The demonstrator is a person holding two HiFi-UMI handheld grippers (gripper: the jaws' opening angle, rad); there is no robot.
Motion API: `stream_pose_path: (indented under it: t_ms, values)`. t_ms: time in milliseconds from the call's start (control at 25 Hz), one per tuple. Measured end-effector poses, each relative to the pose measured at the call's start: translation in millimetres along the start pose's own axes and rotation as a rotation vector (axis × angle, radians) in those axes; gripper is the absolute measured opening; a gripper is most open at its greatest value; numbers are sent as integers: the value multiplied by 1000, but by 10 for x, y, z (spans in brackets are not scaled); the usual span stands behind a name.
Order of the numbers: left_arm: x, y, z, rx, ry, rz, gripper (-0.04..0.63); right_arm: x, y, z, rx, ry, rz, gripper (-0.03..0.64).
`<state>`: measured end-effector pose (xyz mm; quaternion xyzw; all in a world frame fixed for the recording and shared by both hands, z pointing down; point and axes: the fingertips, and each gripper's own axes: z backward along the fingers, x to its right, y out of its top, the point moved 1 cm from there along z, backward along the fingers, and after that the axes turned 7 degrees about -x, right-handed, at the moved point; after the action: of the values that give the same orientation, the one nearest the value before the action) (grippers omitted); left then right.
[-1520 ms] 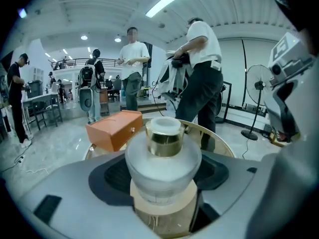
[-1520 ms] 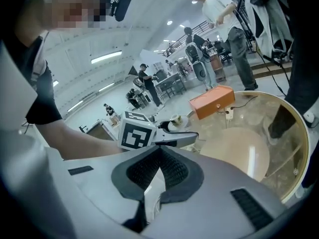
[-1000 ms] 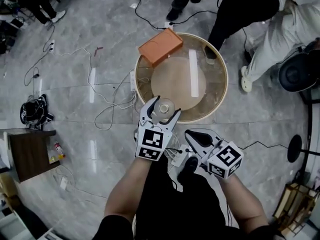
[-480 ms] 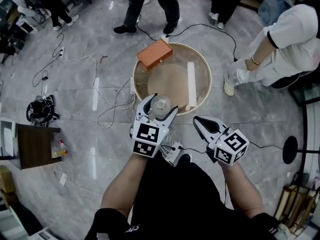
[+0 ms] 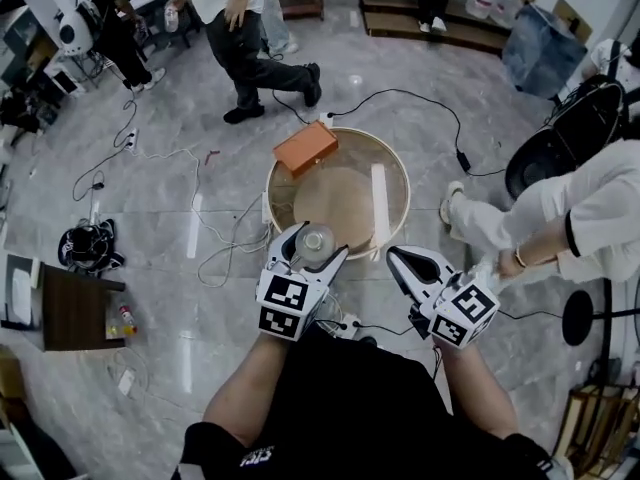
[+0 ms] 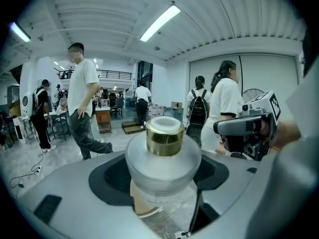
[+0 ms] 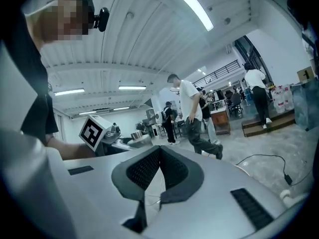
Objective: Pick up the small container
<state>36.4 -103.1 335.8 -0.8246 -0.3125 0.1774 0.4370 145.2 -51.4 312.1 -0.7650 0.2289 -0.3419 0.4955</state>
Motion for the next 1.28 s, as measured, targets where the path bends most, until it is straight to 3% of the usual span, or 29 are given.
stream_pose_path:
  t_ms: [160,520,840,1280]
  values:
    - [-37,189,241,13,25,-42,342,-141,220,68,5,-11,62,14]
    - [-117,497,669,81,14,-38,342,-427,645,274,45,-51,212,12]
    - [-248,349,857,70,29,-20,342,-580,638,226,73,-86,190,12]
    - [-198,162,1069,57,52,0,342,-783,540,215,74,-47,171,12]
